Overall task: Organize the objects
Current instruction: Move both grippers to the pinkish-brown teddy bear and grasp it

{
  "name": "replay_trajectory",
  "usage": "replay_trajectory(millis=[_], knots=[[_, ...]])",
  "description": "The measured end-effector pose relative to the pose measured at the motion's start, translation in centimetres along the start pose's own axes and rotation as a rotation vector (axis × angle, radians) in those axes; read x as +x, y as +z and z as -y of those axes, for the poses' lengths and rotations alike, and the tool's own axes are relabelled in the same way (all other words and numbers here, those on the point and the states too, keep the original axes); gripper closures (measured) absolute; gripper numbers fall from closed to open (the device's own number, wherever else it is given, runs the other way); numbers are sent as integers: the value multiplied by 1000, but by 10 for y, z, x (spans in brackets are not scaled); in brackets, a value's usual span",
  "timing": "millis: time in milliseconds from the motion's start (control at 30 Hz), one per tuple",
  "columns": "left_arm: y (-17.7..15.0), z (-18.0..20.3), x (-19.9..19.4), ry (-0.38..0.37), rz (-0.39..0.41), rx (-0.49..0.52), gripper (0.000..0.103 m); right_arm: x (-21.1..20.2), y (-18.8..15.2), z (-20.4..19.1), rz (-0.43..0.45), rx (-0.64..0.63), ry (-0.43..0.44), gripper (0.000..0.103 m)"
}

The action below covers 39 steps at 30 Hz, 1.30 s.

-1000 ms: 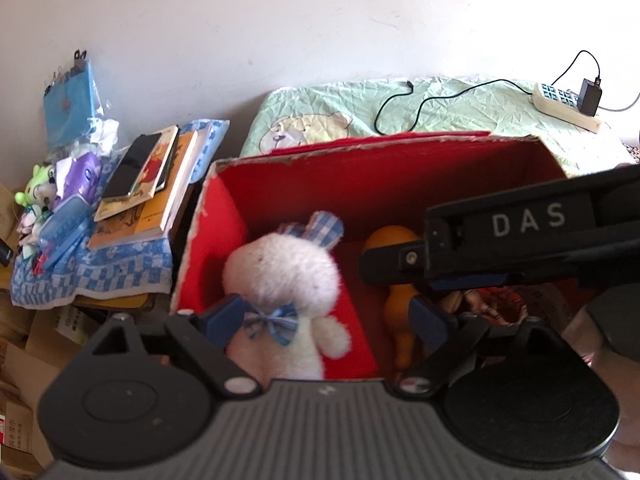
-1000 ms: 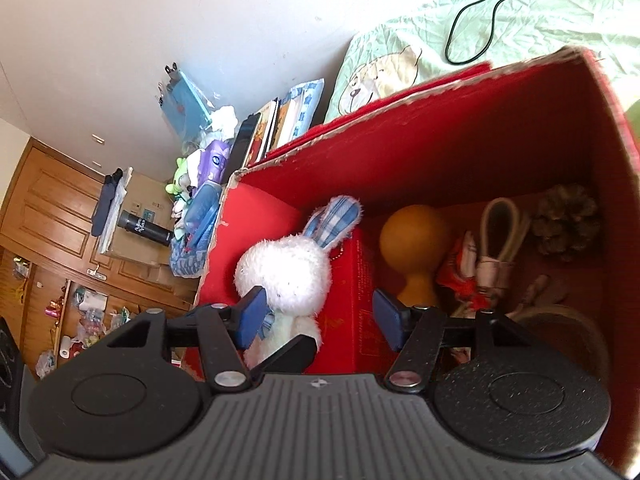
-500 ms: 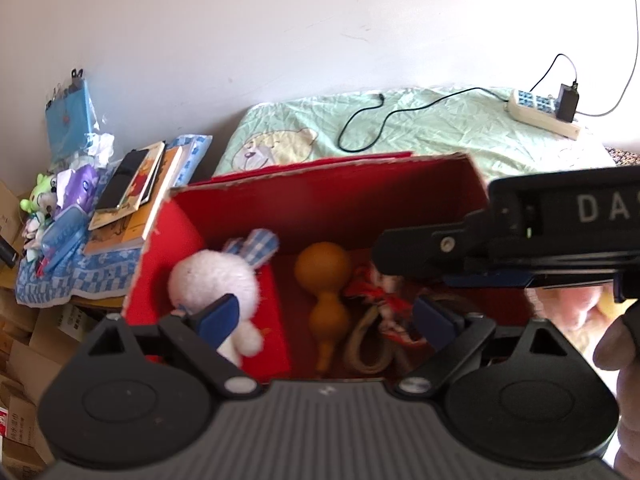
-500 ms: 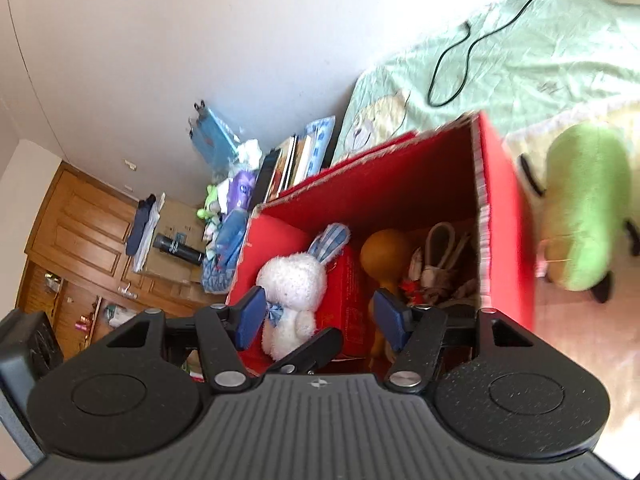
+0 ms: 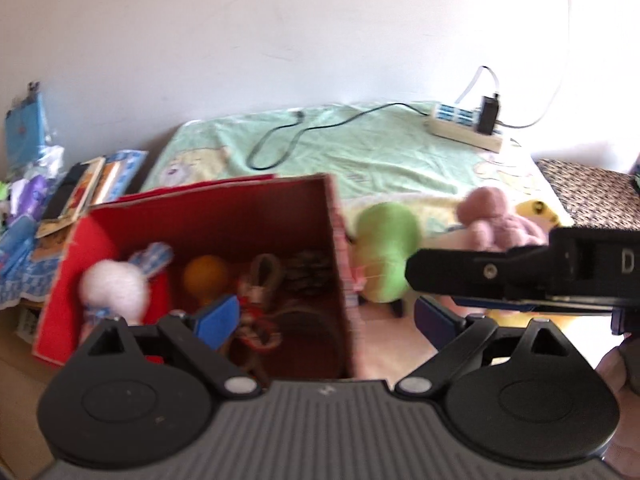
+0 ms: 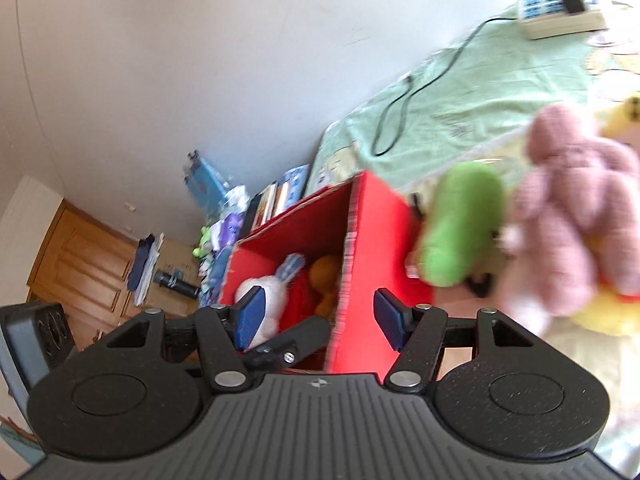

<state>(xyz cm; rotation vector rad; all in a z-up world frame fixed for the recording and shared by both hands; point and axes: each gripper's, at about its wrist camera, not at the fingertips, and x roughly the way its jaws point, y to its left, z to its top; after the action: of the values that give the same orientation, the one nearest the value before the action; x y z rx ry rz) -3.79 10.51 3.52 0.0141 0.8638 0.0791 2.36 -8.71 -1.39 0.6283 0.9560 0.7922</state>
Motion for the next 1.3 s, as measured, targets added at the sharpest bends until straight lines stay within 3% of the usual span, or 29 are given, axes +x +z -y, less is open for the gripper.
replay_trajectory(millis=[300,600,733,867,1133,1300], knots=[[-8,67,14,-51,-50,75,8,-41,-7,48,18,75,-62,39],[-27,109,38,-96,-170,110,8,-68,-22,100,8,156,-113,39],[-30,113,43,-156,-213,96,8,-80,-27,116,10,190,-117,39],[-29,115,41,-198,-197,104,1,-95,-27,126,42,205,-130,40],[-8,119,42,-287,-171,105,1,-130,-20,144,140,278,-181,40],[13,121,47,-301,-139,135,1,-135,-8,150,201,315,-159,41]])
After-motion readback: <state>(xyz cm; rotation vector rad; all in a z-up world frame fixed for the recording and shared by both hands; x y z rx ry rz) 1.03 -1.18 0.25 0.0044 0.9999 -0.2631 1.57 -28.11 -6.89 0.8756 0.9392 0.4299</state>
